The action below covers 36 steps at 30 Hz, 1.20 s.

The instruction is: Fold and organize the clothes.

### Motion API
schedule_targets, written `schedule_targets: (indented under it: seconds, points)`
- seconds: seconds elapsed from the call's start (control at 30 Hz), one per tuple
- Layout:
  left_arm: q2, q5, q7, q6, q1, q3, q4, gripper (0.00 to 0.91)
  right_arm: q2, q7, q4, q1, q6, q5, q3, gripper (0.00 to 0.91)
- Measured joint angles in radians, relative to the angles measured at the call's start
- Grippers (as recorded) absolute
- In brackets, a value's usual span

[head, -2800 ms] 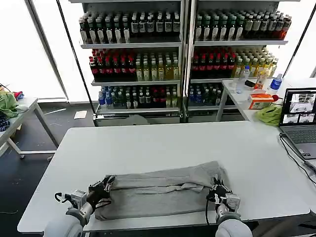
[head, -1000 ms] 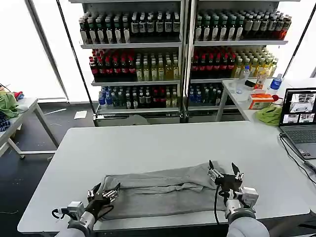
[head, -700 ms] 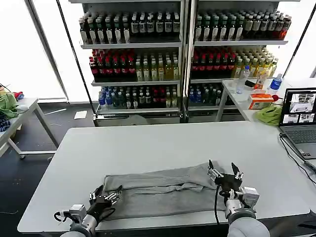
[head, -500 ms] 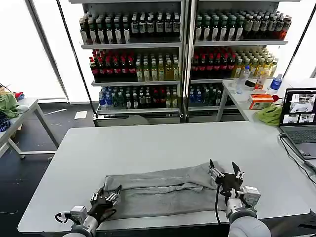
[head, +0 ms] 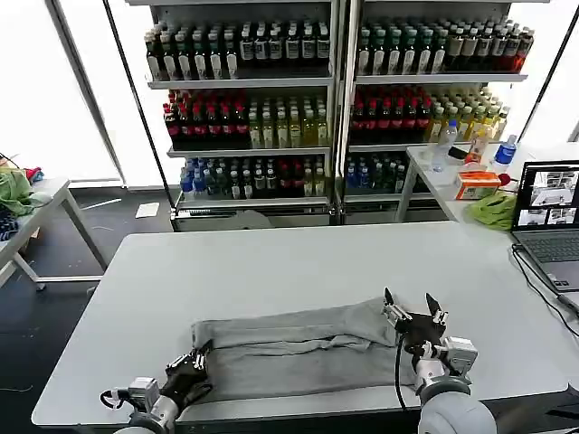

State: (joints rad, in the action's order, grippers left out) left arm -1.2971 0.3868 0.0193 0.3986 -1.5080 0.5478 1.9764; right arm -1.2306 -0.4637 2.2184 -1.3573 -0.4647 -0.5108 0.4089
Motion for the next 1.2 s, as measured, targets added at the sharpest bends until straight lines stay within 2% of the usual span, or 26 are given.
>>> schedule_targets:
  seconds: [0.3, 0.63, 0.83, 1.0, 1.2]
  points:
    - [0.071, 0.052, -0.012, 0.011, 0.007, 0.126, 0.032, 0.0, 0.008, 0.0, -0.012, 0.019, 0.0, -0.01, -0.007, 0.907]
    - [0.285, 0.153, 0.006, 0.01, 0.015, 0.396, -0.057, 0.0, 0.006, 0.0, -0.013, 0.022, 0.0, -0.014, -0.014, 0.907]
    - [0.408, 0.172, 0.01, 0.01, 0.03, 0.492, -0.134, 0.0, 0.001, -0.001, -0.008, 0.012, 0.0, -0.011, -0.012, 0.907]
    - [0.442, 0.163, 0.009, 0.005, 0.034, 0.507, -0.139, 0.0, -0.002, -0.001, -0.001, 0.002, 0.001, -0.007, -0.004, 0.907]
    - [0.422, 0.094, 0.006, -0.007, 0.03, 0.445, -0.076, 0.0, -0.006, -0.001, 0.006, -0.016, 0.005, 0.001, 0.009, 0.907]
